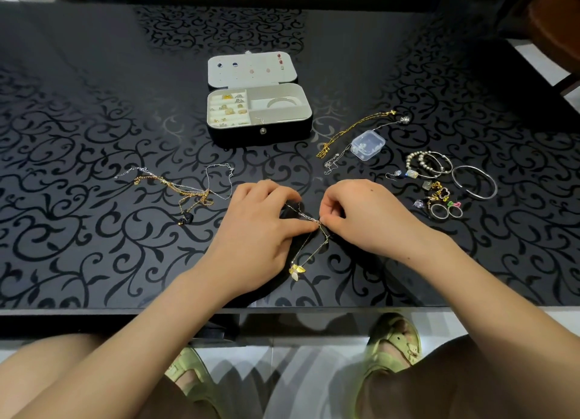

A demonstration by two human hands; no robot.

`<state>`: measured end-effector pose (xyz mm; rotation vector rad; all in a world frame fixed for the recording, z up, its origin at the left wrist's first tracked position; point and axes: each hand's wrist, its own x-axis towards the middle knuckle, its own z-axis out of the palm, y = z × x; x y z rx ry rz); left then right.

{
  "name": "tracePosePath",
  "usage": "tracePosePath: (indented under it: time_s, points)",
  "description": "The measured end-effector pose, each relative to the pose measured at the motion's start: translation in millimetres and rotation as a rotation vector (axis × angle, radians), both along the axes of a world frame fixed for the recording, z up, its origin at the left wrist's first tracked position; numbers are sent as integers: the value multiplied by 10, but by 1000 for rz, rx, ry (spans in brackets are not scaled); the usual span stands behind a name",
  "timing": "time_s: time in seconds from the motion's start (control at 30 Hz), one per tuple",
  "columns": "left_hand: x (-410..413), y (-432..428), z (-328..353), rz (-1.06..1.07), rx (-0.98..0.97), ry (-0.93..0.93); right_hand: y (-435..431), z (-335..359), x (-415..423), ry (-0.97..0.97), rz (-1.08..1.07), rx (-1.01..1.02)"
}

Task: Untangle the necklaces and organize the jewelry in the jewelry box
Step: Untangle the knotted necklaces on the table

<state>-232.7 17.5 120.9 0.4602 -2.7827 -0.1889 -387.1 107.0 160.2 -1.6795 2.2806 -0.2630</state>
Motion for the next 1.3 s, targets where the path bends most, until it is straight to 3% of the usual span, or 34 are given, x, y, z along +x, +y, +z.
tracePosePath:
  time_s: [0.5, 0.83, 1.3]
  points:
    - [19, -11, -9, -6, 0, -35, -9, 47, -13, -44, 46, -49]
    - [13, -9, 2, -17, -4, -24, -34, -2, 12, 90, 142, 36]
    - [15, -22, 23, -37, -18, -48, -42, 35, -50, 0, 2, 3]
